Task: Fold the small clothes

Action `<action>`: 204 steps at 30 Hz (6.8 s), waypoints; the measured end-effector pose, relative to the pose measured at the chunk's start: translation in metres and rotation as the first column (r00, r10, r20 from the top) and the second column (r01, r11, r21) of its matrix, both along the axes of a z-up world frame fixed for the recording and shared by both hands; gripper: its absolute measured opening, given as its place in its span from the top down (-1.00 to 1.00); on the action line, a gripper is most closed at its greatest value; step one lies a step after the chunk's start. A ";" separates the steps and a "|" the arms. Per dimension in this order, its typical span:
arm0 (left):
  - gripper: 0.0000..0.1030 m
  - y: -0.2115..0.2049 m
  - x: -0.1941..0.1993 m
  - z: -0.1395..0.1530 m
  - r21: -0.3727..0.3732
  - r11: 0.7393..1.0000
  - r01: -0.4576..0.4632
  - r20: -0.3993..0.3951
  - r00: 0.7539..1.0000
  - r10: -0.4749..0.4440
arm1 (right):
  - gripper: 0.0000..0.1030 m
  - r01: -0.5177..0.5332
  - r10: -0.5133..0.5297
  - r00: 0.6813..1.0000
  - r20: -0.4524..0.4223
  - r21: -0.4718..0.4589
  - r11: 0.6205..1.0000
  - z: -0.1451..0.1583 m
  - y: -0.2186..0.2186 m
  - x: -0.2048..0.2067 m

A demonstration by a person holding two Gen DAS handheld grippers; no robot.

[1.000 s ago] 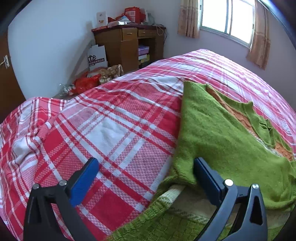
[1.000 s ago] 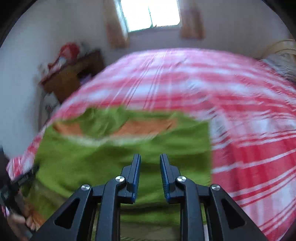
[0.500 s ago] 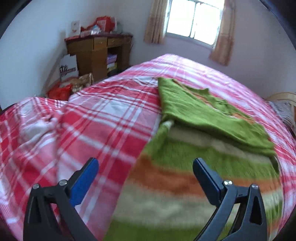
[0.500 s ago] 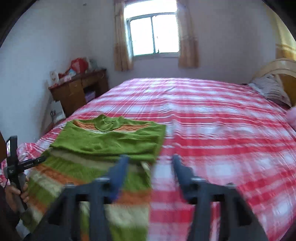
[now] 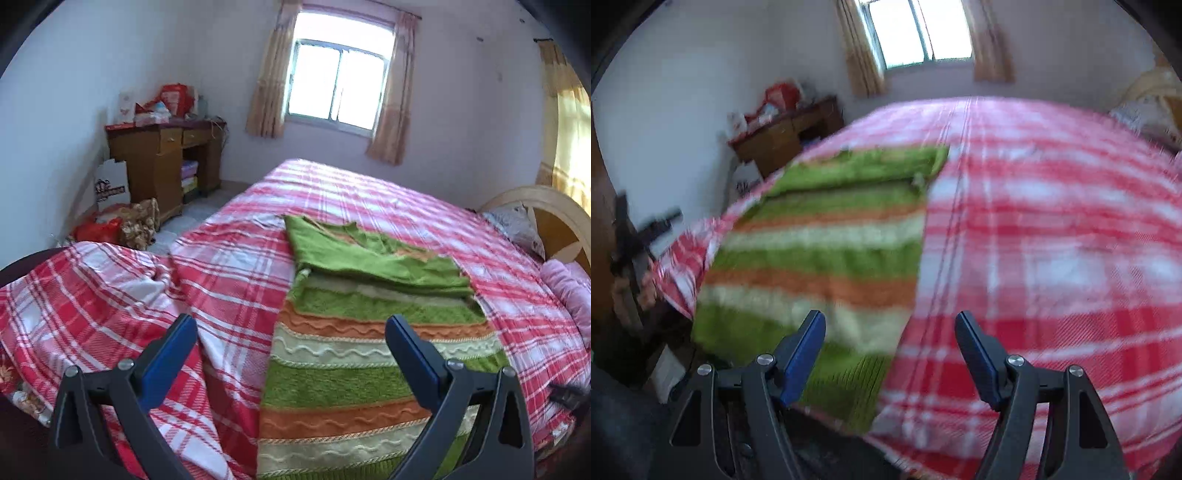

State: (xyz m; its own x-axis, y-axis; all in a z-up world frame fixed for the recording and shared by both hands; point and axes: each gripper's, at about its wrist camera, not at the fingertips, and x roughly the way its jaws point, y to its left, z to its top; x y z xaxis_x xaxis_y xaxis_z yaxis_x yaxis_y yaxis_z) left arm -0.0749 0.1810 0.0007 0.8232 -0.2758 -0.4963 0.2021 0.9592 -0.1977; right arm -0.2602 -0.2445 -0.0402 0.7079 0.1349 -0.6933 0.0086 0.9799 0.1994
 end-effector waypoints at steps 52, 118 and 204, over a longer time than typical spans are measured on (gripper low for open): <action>-1.00 -0.030 -0.016 -0.029 0.396 0.807 0.438 -0.144 0.898 -0.417 | 0.80 0.144 -0.084 0.986 -0.147 0.476 0.868 -0.065 -0.042 0.236; 0.65 -0.017 0.075 -0.069 -0.222 0.933 0.282 -0.254 0.907 -0.335 | -0.54 0.090 -0.117 0.990 0.077 0.290 0.953 -0.008 -0.072 0.158; 0.77 0.002 0.098 -0.096 -0.341 0.923 0.178 -0.352 0.886 -0.301 | 0.84 0.076 -0.075 0.997 -0.010 0.117 0.990 -0.043 -0.037 0.193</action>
State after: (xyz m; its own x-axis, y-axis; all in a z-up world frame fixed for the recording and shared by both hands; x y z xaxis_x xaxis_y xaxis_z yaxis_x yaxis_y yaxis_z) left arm 0.0227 0.1831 -0.0956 0.4680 -0.6214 -0.6283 0.2653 0.7770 -0.5709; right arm -0.0675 -0.2818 -0.0832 0.7155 0.1613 -0.6797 0.0832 0.9464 0.3121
